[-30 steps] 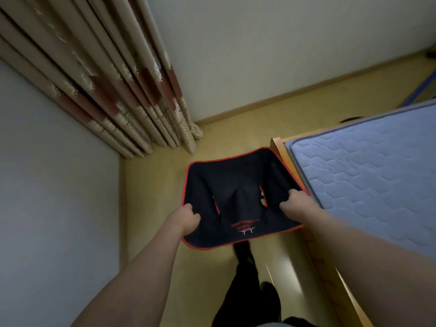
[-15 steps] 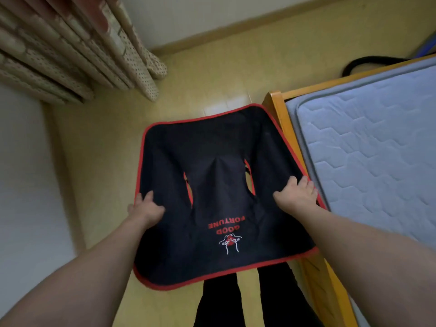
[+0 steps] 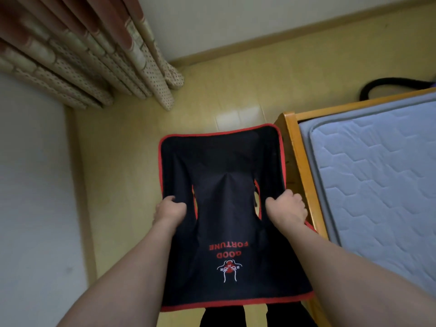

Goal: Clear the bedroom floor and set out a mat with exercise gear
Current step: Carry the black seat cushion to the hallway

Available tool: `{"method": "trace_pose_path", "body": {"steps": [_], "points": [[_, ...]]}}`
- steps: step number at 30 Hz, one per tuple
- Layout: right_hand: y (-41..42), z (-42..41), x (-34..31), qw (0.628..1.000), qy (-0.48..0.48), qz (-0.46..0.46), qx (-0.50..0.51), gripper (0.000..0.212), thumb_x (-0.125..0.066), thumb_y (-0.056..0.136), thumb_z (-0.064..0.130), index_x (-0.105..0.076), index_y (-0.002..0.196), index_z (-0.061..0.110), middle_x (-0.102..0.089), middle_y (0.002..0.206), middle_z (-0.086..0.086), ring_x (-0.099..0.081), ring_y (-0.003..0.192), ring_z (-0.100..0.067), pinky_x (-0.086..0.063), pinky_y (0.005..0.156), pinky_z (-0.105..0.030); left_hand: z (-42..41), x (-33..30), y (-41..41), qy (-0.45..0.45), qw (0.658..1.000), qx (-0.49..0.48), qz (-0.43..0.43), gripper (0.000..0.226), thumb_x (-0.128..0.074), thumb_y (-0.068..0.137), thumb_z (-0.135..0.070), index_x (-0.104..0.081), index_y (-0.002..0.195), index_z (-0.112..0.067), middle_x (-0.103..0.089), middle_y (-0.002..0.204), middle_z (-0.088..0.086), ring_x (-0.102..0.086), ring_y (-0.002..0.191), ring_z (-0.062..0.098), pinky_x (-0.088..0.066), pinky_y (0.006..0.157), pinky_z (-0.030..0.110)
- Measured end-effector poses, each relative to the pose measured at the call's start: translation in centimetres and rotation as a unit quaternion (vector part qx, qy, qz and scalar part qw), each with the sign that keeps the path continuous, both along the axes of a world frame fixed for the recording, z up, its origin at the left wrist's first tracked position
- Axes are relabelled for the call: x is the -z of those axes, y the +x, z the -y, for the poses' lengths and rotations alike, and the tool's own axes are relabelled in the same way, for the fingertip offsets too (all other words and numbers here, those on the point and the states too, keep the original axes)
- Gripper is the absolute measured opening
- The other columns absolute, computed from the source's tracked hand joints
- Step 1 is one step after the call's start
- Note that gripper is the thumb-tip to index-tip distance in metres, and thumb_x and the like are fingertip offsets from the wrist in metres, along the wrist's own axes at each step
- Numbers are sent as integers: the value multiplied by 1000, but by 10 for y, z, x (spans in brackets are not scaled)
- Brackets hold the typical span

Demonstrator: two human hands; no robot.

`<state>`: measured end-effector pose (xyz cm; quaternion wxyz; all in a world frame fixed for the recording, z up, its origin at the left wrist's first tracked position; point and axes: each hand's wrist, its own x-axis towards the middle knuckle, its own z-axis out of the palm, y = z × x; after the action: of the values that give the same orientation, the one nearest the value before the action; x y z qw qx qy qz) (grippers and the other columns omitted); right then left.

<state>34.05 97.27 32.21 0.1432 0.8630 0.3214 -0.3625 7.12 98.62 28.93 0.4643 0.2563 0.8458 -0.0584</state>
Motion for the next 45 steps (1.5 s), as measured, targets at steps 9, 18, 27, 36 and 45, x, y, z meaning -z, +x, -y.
{"method": "trace_pose_path", "body": {"steps": [9, 18, 27, 36, 45], "points": [[-33, -4, -121, 984, 41, 32, -173, 66, -43, 87, 43, -28, 144, 14, -42, 134, -23, -39, 123, -39, -27, 104, -46, 9, -87, -35, 38, 996, -76, 25, 81, -65, 50, -44, -57, 128, -25, -64, 123, 5, -63, 104, 31, -52, 95, 43], [-63, 27, -200, 947, 110, 5, -302, 73, -40, 87, 46, -16, 150, 18, -39, 136, -29, -36, 125, -43, -25, 107, -50, 101, -187, -58, 169, 948, -268, -16, 74, -52, 43, -49, -65, 107, -14, -70, 93, 7, -68, 80, 34, -58, 77, 47], [-116, 84, -237, 894, 134, -77, -420, 70, -40, 84, 45, -21, 146, 18, -36, 138, -29, -30, 130, -45, -17, 112, -54, 242, -305, -27, 279, 808, -517, -45, 65, -52, 62, -38, -60, 120, -11, -67, 107, 9, -65, 93, 34, -54, 88, 46], [-182, 166, -269, 849, 115, -114, -503, 73, -42, 83, 44, -25, 145, 8, -30, 145, -28, -23, 136, -42, -10, 115, -52, 389, -340, -15, 274, 706, -639, -134, 42, -49, 60, -46, -64, 88, -17, -70, 89, 8, -67, 83, 33, -54, 86, 50], [-238, 345, -286, 724, 72, -134, -673, 60, -34, 83, 41, -49, 124, 0, -36, 135, -22, -29, 128, -39, -20, 108, -46, 600, -338, 47, 108, 621, -742, -227, 56, -39, 69, -57, -61, 103, -18, -65, 101, 7, -59, 98, 36, -43, 97, 48]]}}
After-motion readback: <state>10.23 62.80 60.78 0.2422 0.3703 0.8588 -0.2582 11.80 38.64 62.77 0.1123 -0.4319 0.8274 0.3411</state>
